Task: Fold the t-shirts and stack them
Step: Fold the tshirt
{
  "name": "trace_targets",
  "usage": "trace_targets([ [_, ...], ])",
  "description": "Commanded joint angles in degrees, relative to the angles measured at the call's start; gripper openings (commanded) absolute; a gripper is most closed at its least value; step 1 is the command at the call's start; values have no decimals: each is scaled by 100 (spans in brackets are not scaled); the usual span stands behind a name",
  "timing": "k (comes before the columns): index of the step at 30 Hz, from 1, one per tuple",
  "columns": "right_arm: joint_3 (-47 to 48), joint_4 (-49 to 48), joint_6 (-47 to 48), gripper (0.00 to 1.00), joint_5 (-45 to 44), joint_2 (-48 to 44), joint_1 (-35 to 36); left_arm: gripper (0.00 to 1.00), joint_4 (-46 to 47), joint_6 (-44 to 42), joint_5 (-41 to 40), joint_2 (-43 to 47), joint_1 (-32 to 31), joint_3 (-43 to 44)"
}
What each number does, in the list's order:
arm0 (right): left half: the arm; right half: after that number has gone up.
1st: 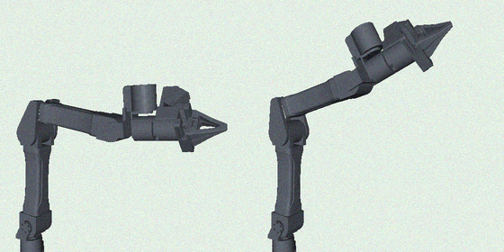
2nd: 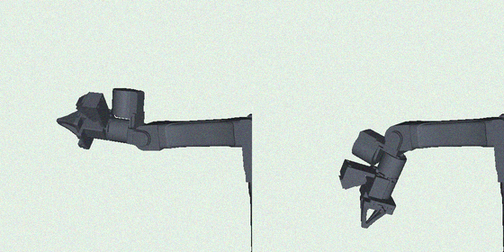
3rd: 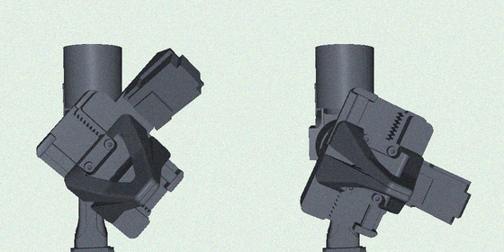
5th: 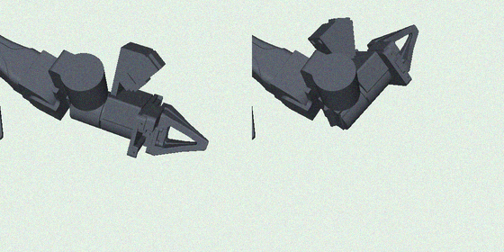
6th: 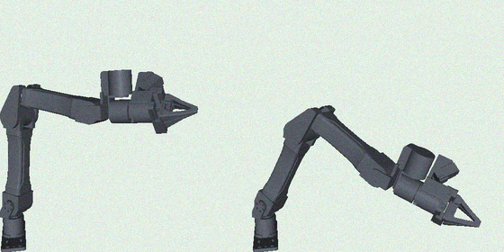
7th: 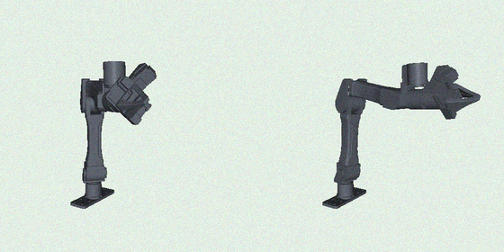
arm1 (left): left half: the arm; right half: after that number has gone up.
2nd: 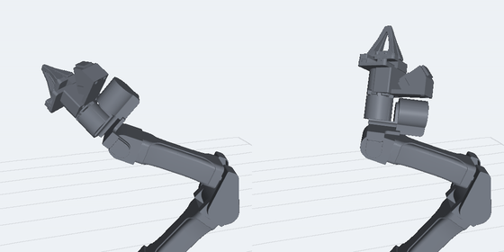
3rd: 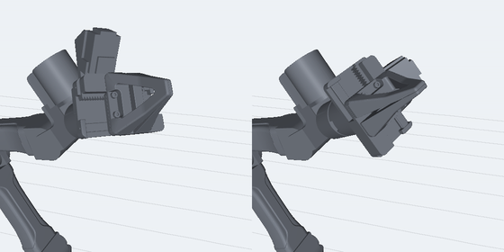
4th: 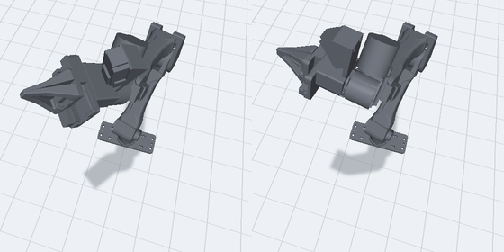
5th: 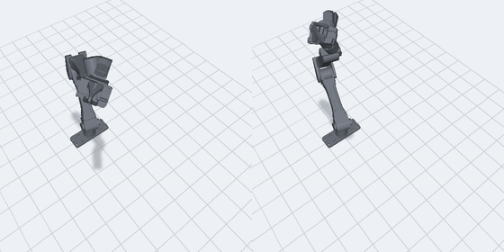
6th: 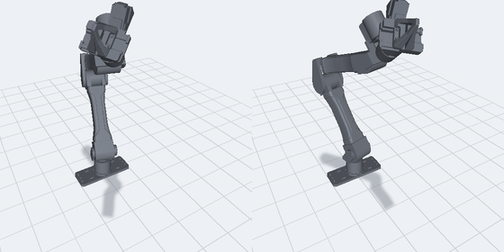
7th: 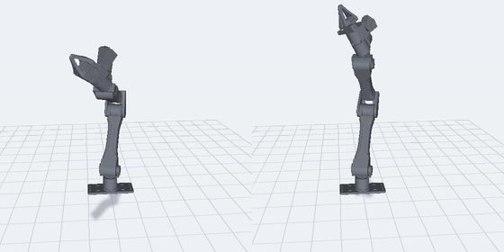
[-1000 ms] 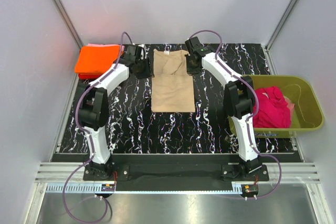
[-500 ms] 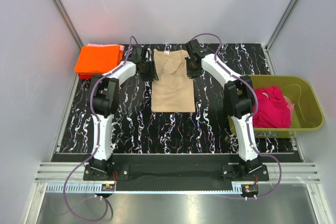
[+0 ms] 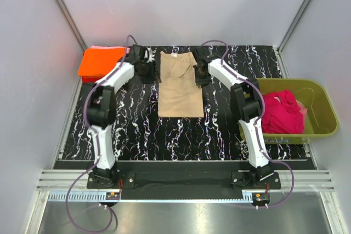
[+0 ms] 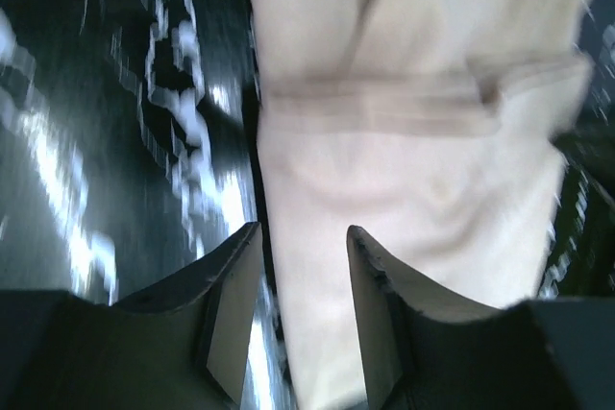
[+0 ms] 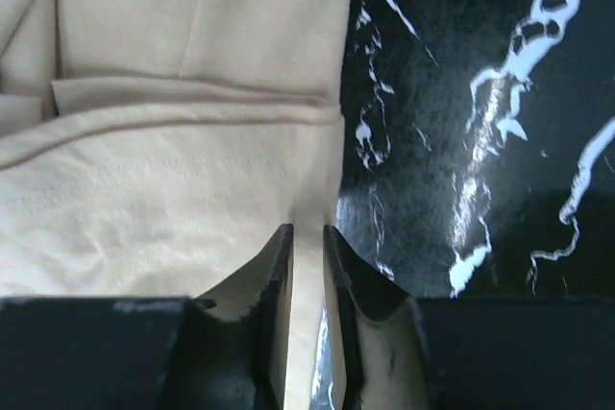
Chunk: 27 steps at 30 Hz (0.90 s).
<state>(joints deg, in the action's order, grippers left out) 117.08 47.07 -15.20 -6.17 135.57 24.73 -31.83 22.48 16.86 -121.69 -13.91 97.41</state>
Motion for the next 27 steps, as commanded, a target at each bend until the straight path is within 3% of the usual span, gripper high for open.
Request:
trace_targets([
  [1, 132, 478, -34, 27, 98, -976, 14, 46, -139, -156, -77, 1731, -102, -720],
  [7, -2090, 102, -412, 34, 607, -2393, 76, 47, 361, -33, 19, 3236, -515, -3041],
  [10, -2969, -162, -545, 43, 810, -3069, 85, 48, 756, 37, -7, 3616, -621, -3859],
  [14, -3717, -610, -686, 45, 1065, -3396, 102, 49, 1318, 212, 343, 3644, -630, -4658],
  [19, -3903, -787, -738, 44, 1136, -3327, 278, 49, 2171, 687, 687, 3372, -630, -5108],
  [27, -4026, -928, -704, 45, 714, -2984, 462, 47, 2349, 670, 415, 2897, -630, -5012],
])
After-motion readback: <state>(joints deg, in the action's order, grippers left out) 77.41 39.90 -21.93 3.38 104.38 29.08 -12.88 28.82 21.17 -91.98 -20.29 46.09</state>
